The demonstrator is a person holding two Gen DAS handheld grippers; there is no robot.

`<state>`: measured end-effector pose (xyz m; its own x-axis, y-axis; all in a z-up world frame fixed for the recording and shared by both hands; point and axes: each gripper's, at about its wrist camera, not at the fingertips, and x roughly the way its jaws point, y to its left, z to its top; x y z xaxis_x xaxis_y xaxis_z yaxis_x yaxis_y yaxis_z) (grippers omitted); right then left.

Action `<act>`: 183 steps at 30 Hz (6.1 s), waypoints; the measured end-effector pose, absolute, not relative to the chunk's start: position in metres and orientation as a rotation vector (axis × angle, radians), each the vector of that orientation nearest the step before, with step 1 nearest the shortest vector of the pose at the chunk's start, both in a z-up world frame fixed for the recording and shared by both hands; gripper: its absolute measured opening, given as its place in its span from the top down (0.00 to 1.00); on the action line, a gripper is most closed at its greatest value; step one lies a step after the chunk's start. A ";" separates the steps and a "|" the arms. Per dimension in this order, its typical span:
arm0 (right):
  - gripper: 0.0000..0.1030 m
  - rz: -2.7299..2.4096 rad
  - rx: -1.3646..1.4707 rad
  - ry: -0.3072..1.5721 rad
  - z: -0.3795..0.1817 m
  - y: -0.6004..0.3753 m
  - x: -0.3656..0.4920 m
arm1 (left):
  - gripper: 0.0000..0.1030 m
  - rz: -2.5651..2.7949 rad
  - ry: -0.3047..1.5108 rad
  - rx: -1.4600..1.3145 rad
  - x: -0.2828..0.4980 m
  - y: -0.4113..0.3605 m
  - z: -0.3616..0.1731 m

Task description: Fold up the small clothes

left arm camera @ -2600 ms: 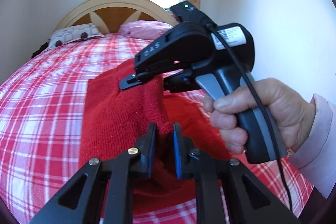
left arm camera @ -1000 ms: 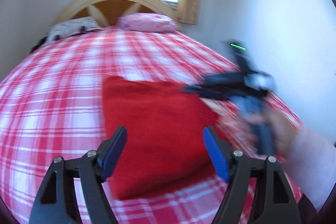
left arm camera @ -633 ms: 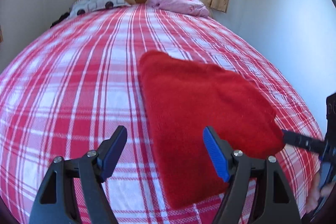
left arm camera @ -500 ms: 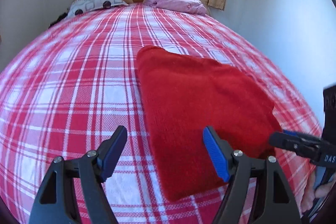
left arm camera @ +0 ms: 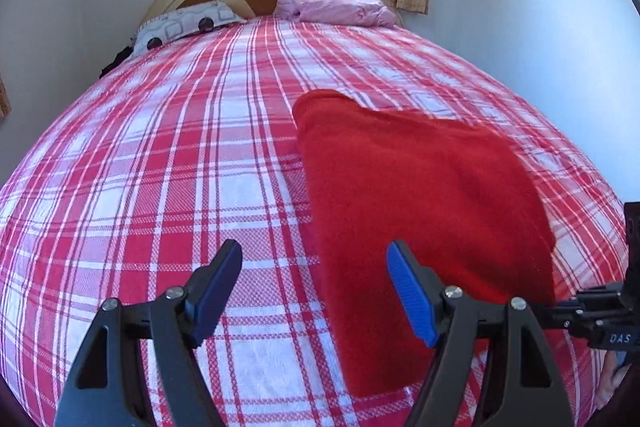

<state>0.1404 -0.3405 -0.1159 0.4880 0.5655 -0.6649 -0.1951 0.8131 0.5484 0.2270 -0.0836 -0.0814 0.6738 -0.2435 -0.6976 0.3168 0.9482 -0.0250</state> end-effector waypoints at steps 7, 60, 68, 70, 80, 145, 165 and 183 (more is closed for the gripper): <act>0.93 0.433 0.414 0.869 -0.084 -0.353 0.137 | 0.20 -0.300 0.763 0.147 0.224 -0.087 -0.092; 0.32 0.216 0.499 0.782 -0.123 -0.342 0.249 | 0.04 -0.383 0.945 -0.088 0.312 -0.098 -0.122; 0.33 0.246 0.535 0.788 -0.126 -0.344 0.251 | 0.17 -0.412 0.960 -0.108 0.316 -0.102 -0.121; 0.33 0.241 0.524 0.790 -0.125 -0.342 0.252 | 0.29 -0.438 0.948 -0.099 0.314 -0.106 -0.119; 0.57 0.226 0.449 0.765 -0.103 -0.325 0.247 | 0.64 -0.457 0.909 -0.097 0.303 -0.103 -0.098; 0.58 0.729 0.409 0.737 -0.071 0.027 0.244 | 0.65 0.147 0.768 -0.070 0.235 0.202 -0.071; 0.48 0.669 0.433 0.898 -0.120 0.041 0.290 | 0.46 0.216 0.820 -0.097 0.248 0.235 -0.101; 0.62 0.643 0.035 0.673 -0.073 0.050 0.170 | 0.32 0.313 0.788 -0.101 0.183 0.247 -0.095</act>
<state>0.1701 0.0499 -0.0729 0.5969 0.5651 -0.5695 -0.5433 0.8071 0.2312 0.1830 0.2468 -0.0947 0.6619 0.2392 -0.7104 -0.3141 0.9490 0.0268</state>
